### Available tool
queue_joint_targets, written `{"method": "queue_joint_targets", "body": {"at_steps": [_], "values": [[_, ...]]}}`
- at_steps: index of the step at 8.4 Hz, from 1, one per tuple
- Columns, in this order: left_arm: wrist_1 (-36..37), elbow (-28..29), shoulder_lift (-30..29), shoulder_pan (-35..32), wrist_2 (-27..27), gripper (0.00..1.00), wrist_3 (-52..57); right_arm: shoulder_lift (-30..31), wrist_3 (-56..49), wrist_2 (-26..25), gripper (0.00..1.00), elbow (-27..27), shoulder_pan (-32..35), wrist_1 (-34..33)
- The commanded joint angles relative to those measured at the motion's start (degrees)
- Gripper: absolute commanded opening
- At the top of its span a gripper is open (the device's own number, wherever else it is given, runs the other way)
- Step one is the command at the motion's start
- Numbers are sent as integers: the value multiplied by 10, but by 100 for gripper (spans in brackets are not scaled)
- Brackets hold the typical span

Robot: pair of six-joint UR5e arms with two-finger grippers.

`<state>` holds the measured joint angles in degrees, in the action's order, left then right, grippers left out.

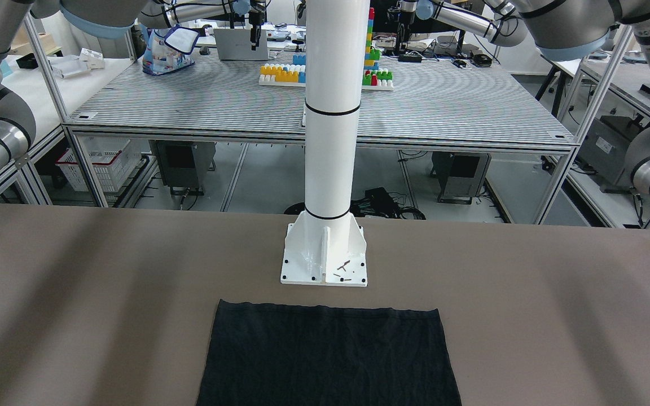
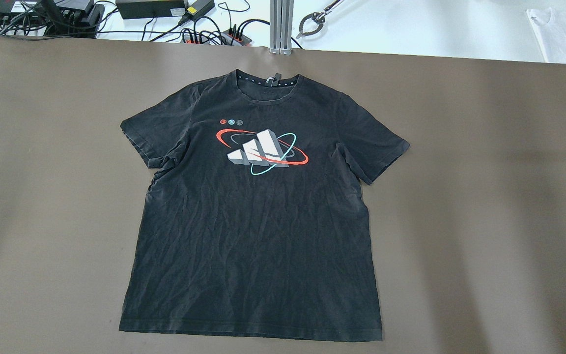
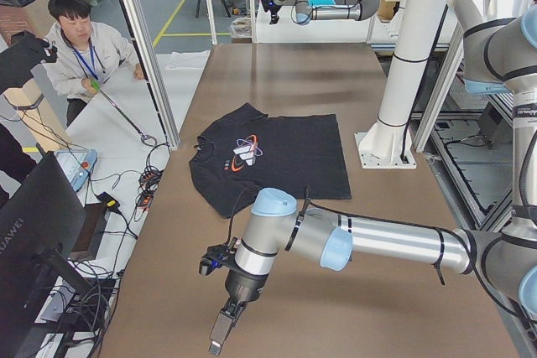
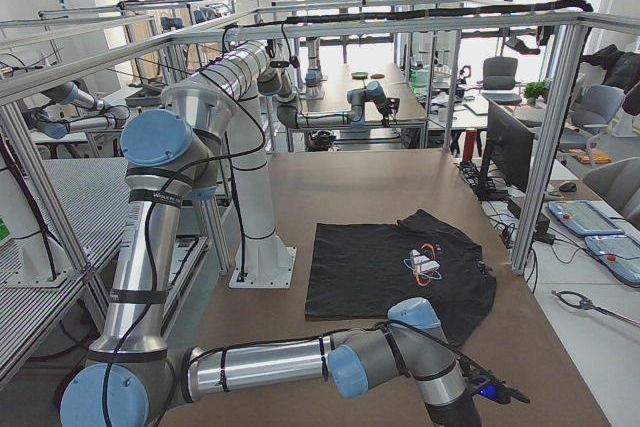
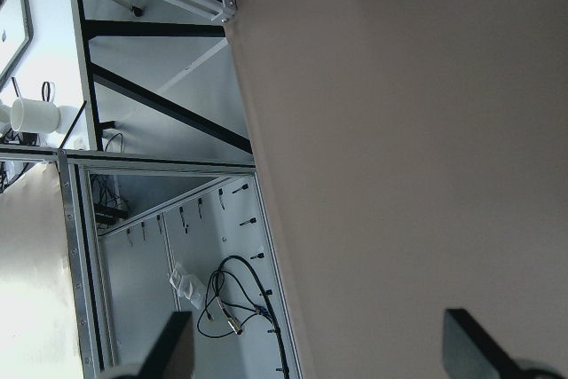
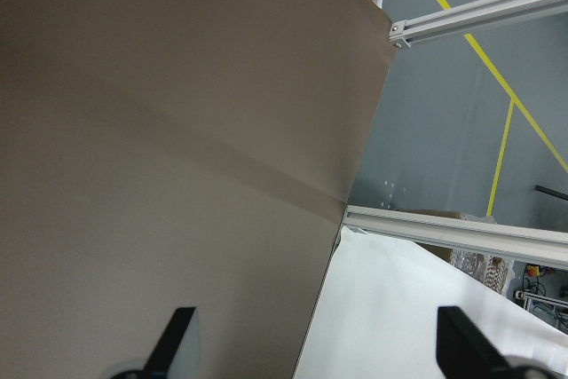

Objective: Fold clothes

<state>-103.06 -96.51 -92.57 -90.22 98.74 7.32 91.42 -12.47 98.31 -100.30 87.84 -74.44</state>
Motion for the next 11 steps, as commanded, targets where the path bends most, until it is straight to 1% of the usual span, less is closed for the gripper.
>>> {"method": "queue_joint_targets", "body": {"at_steps": [1,3,5,9,11], "values": [[-4,-3,3,0,1,100,1,1,0,0,94,-2,1,0],[-5,-2,3,0,1,100,1,-1,3,-3,94,-5,0,0],[-5,-6,2,0,1,100,1,-2,5,4,94,-34,0,-4],[0,-10,-3,0,1,100,0,-6,12,10,94,-50,-1,-9],[1,-8,-24,0,2,100,-8,-5,24,14,94,-56,-1,-8]]}}
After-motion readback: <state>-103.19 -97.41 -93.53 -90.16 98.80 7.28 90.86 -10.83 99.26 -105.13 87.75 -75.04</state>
